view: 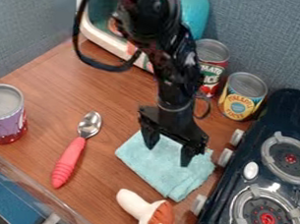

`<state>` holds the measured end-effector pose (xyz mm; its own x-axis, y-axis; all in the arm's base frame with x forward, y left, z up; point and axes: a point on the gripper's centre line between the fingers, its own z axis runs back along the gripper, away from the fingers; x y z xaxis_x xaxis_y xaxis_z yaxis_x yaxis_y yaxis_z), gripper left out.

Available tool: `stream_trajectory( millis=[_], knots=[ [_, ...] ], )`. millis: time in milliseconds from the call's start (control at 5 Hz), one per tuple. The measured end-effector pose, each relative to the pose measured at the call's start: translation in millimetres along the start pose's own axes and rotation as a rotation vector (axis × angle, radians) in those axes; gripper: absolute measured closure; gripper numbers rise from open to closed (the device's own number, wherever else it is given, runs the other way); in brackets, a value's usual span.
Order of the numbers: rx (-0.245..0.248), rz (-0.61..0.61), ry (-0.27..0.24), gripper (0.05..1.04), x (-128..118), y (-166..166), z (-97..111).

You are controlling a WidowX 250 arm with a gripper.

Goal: Put the towel between the microwave and can

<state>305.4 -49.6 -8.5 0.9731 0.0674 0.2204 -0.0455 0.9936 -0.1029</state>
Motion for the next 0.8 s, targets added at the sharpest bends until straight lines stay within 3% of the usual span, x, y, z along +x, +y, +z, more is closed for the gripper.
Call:
stream_trajectory(
  millis=[200, 600, 800],
  knots=[
    [0.026, -0.012, -0.012, 0.083, 1.4, 4.6, -6.9],
    [0.056, -0.036, 0.032, 0.083, 7.2, 12.9, -16.4],
    [0.074, 0.025, 0.035, 0.083, 14.6, 31.0, -15.6]
  ],
)
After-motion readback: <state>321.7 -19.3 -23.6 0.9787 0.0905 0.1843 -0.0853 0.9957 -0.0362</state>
